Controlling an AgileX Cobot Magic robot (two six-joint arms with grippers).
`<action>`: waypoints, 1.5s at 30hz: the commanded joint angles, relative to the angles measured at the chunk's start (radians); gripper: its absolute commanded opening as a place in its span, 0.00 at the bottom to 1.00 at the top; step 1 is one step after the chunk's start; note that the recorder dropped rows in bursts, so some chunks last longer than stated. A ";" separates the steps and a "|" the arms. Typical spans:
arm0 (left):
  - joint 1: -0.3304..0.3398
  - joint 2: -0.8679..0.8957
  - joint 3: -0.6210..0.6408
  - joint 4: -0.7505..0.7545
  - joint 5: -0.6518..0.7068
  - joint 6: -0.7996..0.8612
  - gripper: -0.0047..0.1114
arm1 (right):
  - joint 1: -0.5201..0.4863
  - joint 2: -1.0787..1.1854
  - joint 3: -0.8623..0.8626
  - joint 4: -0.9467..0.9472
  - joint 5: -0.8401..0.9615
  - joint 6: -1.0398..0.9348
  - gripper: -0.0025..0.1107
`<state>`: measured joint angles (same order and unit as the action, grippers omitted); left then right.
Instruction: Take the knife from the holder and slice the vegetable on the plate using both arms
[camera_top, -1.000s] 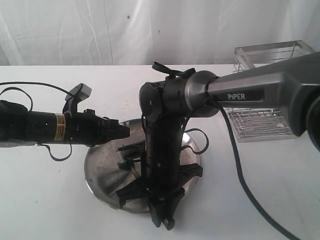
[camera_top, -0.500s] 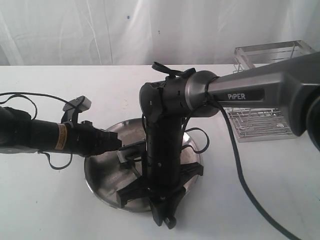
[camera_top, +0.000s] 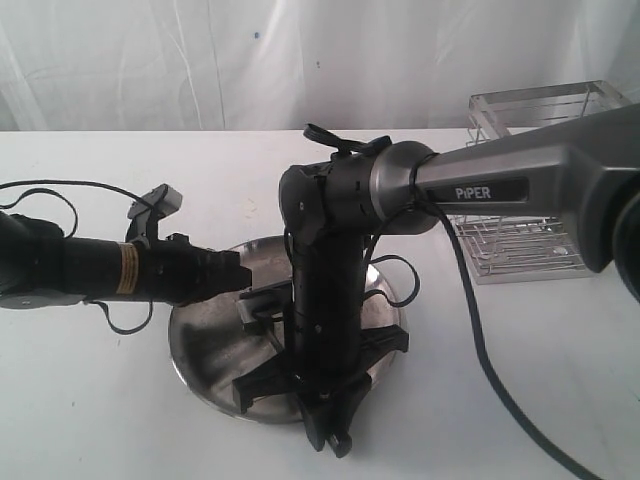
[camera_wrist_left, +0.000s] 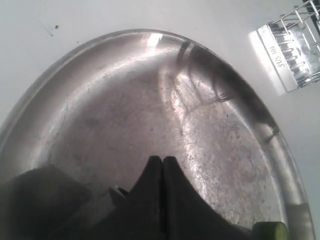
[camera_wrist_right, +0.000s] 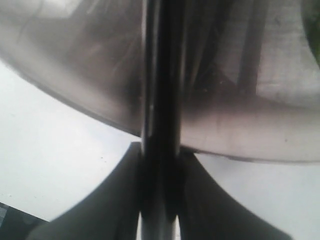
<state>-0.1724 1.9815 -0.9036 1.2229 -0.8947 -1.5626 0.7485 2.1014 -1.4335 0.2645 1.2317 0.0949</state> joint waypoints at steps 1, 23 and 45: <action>-0.048 -0.003 0.005 -0.005 0.092 0.045 0.04 | -0.011 0.000 -0.008 -0.014 -0.011 0.006 0.02; -0.091 -0.003 0.007 0.132 0.133 -0.150 0.04 | 0.005 -0.002 -0.008 -0.074 -0.011 0.086 0.02; -0.089 -0.005 0.007 0.192 0.182 -0.190 0.04 | 0.076 -0.006 0.052 -0.159 -0.011 0.187 0.02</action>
<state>-0.2551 1.9696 -0.9139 1.3406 -0.7787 -1.7449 0.8249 2.0995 -1.4202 0.1185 1.2283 0.2619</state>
